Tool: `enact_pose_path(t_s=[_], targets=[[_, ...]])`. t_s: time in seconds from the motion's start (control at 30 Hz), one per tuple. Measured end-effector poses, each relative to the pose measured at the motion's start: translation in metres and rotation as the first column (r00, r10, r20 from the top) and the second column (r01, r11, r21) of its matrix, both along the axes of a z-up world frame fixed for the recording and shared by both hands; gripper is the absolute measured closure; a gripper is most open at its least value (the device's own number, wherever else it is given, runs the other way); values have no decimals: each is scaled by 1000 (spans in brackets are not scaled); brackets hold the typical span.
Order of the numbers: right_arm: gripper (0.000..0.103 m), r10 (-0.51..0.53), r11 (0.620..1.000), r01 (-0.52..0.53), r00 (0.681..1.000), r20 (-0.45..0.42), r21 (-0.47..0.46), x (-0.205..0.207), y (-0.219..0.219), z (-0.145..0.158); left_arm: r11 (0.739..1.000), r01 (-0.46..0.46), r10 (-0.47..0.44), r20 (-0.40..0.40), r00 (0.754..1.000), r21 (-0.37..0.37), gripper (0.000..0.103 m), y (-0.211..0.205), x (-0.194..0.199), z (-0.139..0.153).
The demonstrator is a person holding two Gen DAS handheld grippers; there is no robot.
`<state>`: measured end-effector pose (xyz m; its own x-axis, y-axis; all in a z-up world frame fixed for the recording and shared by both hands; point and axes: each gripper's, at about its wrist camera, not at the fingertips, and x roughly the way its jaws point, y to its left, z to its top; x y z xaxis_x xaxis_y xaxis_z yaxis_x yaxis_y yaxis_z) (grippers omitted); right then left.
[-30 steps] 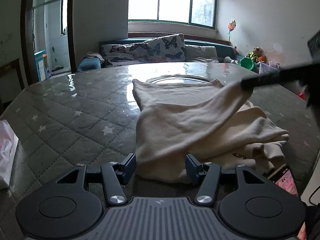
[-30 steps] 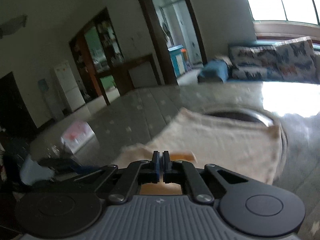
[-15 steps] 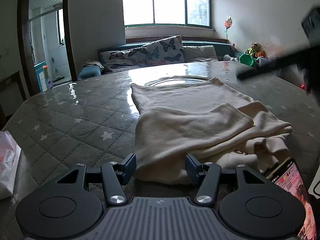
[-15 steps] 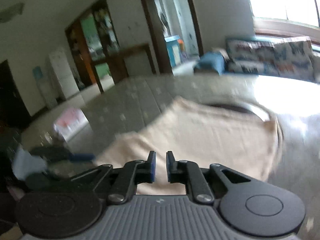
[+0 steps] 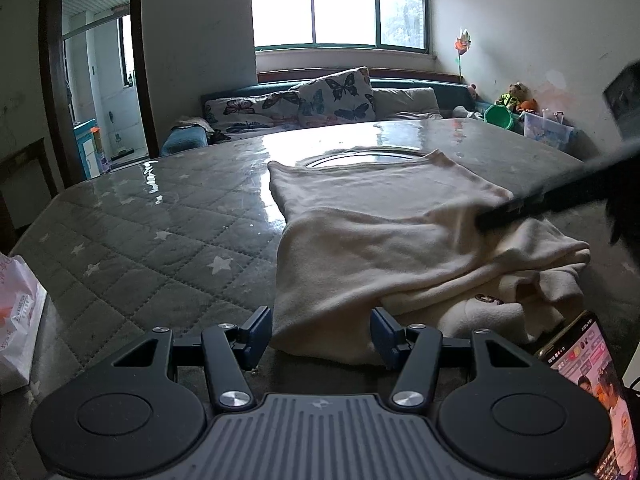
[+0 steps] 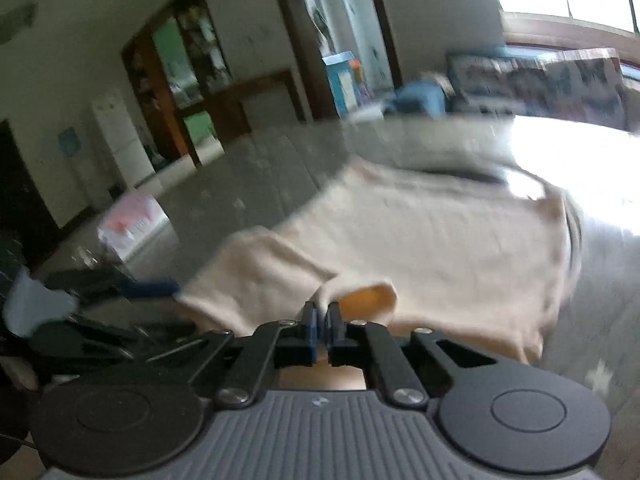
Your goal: Fold clothes
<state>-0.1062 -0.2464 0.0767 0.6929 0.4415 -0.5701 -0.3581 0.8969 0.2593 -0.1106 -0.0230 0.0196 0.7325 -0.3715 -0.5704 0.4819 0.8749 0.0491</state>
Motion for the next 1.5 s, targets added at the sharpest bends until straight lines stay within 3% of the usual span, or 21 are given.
enact_pose_path(t_s=[0.27,0.53,0.57,0.6,0.77,0.83,0.93,1.13,1.27,1.33,1.5], targets=[[100,24,1000,-25,984,177,1,-8,3,69,1000,4,-5,28,1000,30,45,-10,1,-2],[100,51,998,-43,971,232,-42,-8,11,92,1000,-21,20,37,999,16,46,-14,4,-3],[100,52,998,-42,972,228,-48,-8,10,91,999,-24,23,40,999,21,52,-15,5,-3],[100,49,998,-37,973,225,-56,-9,9,89,999,-27,26,45,999,28,64,-16,5,-4],[100,24,995,-8,988,150,-103,-16,-4,67,998,-42,40,59,997,37,90,-13,0,-4],[100,23,993,-9,993,115,-121,-18,-7,56,997,-66,61,82,995,50,90,-11,-2,-5],[100,32,993,-20,994,102,-119,-19,-6,49,995,-94,93,57,994,15,90,-4,-1,-5],[100,81,996,-72,980,184,-59,-15,5,64,992,-120,119,37,992,28,87,-1,-4,-9],[100,110,990,-95,983,145,-104,-20,9,52,994,-93,92,27,995,53,74,7,-9,-4],[100,104,989,-90,988,111,-120,-21,6,42,995,-76,75,13,997,58,73,15,-11,-2],[100,82,990,-75,995,50,-123,-24,0,25,995,-87,84,-59,995,-52,70,39,2,18]])
